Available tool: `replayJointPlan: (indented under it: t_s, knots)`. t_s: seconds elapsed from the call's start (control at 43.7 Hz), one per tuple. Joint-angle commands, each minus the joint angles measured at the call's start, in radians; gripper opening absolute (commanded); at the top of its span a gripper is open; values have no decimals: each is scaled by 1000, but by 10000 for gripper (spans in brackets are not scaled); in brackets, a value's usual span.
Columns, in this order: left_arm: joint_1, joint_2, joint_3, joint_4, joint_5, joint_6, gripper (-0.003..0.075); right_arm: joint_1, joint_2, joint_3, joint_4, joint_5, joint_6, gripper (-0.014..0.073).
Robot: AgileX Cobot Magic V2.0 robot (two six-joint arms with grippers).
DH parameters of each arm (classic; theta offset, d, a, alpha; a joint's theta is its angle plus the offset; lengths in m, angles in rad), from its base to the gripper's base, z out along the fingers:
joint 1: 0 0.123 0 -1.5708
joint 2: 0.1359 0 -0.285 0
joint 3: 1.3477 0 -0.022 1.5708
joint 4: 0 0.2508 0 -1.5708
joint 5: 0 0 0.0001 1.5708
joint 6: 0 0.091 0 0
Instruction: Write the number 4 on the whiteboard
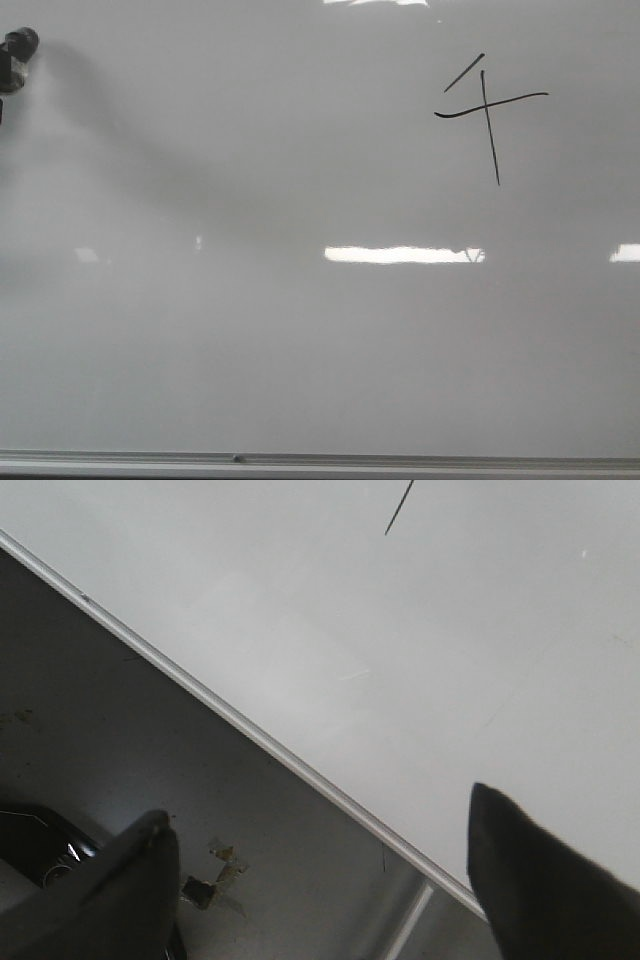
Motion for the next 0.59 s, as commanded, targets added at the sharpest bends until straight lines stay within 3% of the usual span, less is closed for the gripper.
replayJointPlan:
  t_s: [0.0, 0.229, 0.32, 0.48, 0.572]
  knots:
    - [19, 21, -28, -8, -167, -2, -20, -5, 0, -30, -11, -61, 1, 608]
    - [20, 138, -28, -10, -330, 6, 1, -5, 0, -30, -11, -84, 1, 608]
    - [20, 152, -28, -10, -335, 6, 92, -5, 0, -30, -11, -87, 1, 608]
    - [20, 149, -28, -10, -333, 6, 335, -5, 0, -30, -10, -87, 19, 608]
    - [18, 117, -30, 7, -301, 6, 384, -5, 0, -30, -12, -88, 71, 608]
